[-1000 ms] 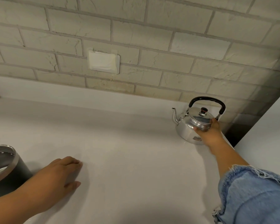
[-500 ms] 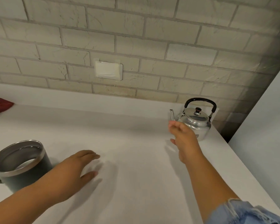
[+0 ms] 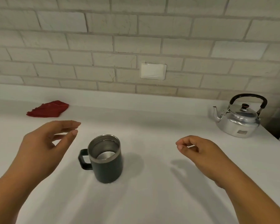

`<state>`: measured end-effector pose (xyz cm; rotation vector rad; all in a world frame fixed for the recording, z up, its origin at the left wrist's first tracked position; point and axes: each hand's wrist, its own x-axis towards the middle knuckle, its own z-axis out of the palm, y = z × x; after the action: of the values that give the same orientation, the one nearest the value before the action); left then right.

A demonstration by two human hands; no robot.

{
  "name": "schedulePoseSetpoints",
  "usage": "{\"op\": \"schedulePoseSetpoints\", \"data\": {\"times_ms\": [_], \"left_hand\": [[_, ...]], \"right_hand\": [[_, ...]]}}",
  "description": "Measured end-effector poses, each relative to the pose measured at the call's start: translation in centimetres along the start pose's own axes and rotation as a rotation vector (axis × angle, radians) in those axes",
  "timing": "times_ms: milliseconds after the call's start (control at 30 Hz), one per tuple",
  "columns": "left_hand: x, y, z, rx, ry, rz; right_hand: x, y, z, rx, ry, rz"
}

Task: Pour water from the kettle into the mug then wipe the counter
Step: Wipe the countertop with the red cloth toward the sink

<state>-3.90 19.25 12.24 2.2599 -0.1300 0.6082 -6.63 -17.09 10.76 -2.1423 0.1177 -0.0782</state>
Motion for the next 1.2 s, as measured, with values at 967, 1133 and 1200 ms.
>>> {"op": "schedulePoseSetpoints", "data": {"times_ms": [967, 1133, 1200], "left_hand": [[17.5, -30.0, 2.4, 0.598, -0.509, -0.271], [18.7, -31.0, 2.1, 0.733, -0.488, -0.242], [19.1, -31.0, 2.1, 0.755, -0.486, -0.268]], "right_hand": [[-0.2, 1.1, 15.5, -0.834, -0.181, 0.28], [-0.2, 1.3, 15.7, -0.834, -0.168, 0.279], [-0.2, 1.4, 15.7, -0.833, -0.169, 0.283]]}}
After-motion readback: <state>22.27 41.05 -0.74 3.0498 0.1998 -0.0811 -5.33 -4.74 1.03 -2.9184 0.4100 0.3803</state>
